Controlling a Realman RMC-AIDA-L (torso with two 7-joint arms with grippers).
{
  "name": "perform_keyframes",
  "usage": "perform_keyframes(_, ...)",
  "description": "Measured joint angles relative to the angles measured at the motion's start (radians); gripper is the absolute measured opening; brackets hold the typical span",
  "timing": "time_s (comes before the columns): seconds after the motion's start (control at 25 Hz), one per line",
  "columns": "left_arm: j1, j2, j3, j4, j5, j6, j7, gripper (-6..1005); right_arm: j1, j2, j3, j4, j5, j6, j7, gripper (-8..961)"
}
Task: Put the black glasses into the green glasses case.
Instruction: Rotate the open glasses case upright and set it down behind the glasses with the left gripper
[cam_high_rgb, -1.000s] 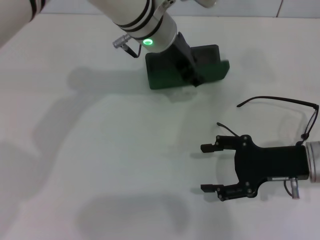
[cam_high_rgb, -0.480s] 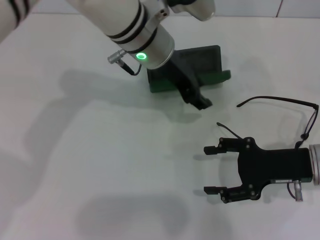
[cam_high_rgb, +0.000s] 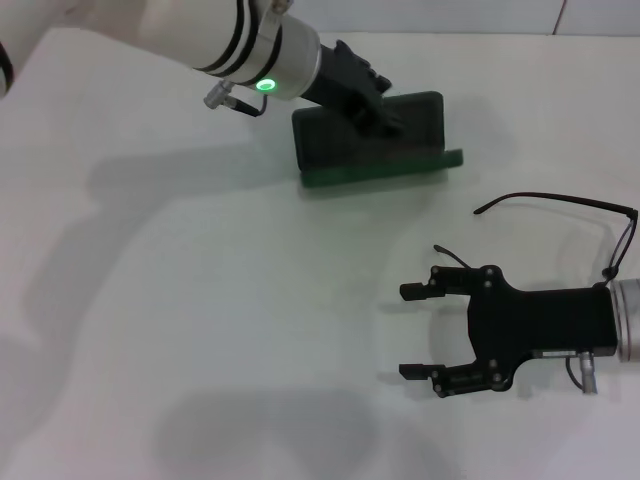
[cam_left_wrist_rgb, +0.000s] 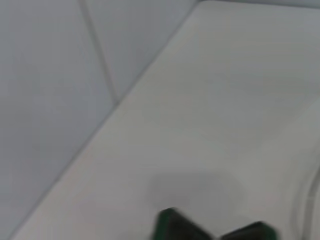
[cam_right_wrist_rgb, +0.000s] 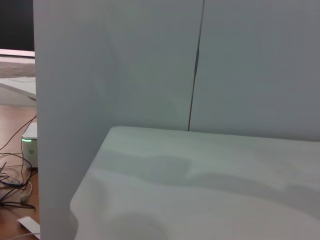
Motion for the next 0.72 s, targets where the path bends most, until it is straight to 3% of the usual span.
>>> perform_keyframes(0.2, -0.008, -0.001, 0.041, -0.059, 0.001, -0.085, 0.039, 559, 0.003, 0.0, 0.0, -0.001, 0.0, 0.0, 0.0, 783)
perform_keyframes(0.44, -0.004, -0.001, 0.154, -0.064, 0.011, -0.089, 0.043, 558, 0.005, 0.0, 0.009, -0.001, 0.0, 0.001, 0.0, 783)
perform_keyframes(0.72, 0.0, 0.0, 0.196, -0.068, 0.014, -0.081, 0.049, 557, 0.005, 0.0, 0.014, -0.001, 0.0, 0.001, 0.0, 783)
